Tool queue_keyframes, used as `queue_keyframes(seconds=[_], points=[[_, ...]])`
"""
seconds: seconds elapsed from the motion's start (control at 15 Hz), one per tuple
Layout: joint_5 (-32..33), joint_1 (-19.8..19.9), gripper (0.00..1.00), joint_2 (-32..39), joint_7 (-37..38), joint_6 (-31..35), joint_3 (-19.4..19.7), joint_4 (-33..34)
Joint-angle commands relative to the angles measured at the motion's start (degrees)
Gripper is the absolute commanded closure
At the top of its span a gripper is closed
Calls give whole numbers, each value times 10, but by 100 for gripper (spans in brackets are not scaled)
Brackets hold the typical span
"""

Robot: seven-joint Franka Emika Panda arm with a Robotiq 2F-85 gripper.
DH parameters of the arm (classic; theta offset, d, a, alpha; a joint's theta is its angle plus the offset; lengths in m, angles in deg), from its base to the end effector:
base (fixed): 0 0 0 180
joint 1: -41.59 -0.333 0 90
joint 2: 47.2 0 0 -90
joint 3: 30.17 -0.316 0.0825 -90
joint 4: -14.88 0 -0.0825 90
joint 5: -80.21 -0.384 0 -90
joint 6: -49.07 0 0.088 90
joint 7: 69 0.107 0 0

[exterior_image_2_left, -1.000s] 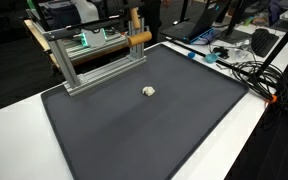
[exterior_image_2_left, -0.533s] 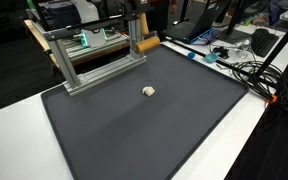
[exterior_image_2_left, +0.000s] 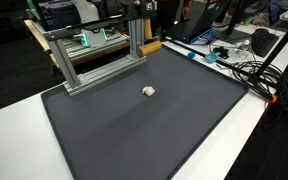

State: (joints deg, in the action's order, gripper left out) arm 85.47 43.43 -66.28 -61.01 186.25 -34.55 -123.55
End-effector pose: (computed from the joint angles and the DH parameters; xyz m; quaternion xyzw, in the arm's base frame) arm 0.4660 0.0213 0.4670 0.9867 -0.0186 0.1577 0.0343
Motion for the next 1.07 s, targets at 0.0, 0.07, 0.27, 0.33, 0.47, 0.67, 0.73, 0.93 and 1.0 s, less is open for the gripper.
queue_keyframes(seconds=[0.0,0.07,0.27,0.33,0.47,0.67,0.73,0.93,1.0], points=[[61,12,78,98,34,-48,-17,116],[76,11,78,123,28,-60,-13,144],[71,1,78,193,-26,-83,12,222],[60,0,78,215,-45,-82,20,240],[8,0,78,249,-85,-68,31,263],[10,-5,53,243,-70,-56,37,238],[11,-5,53,247,-70,-56,37,238],[15,-6,78,255,-59,-55,39,228],[20,-6,78,257,-50,-50,41,219]])
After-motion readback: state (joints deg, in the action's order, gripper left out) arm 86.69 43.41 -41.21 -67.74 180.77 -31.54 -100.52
